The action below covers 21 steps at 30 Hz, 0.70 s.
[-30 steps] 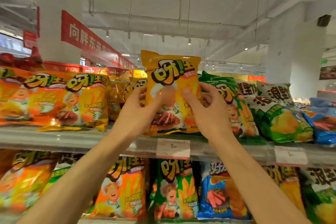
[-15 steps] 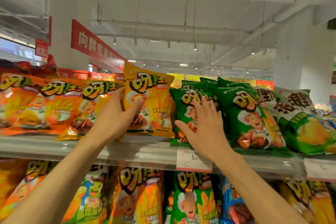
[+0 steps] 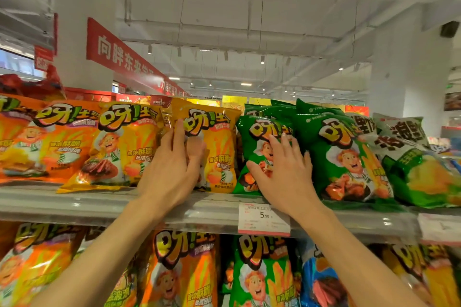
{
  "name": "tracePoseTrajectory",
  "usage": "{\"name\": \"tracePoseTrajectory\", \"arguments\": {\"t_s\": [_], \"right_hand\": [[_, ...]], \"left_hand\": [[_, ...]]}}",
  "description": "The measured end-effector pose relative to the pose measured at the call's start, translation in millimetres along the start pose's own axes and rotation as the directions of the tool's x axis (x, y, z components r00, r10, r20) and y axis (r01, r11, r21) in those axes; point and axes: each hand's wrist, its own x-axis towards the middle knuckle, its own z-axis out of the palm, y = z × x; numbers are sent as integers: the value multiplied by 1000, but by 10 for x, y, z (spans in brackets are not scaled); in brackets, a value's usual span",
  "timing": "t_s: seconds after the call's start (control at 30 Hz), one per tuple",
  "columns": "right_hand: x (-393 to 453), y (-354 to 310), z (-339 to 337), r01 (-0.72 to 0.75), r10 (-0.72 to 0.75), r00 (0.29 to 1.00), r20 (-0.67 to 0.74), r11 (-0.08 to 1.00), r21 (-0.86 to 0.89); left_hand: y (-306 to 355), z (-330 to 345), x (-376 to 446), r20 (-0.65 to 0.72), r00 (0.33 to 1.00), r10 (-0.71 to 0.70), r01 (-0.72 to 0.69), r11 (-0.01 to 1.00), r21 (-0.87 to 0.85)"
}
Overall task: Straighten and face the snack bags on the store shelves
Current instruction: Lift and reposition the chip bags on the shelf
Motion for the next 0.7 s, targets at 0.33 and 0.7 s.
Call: {"name": "tracePoseTrajectory", "arguments": {"t_s": [0.33,0.7], "right_hand": [[17,-13,-62,2,-2,997,76,1000,-9],[-443,151,-490,-44,89,994,-62,857,513]], "left_hand": [[-44,77,20,-118,989,87,-66,982,176],[263,145,-196,-262,875,407,-420,908,9]]}}
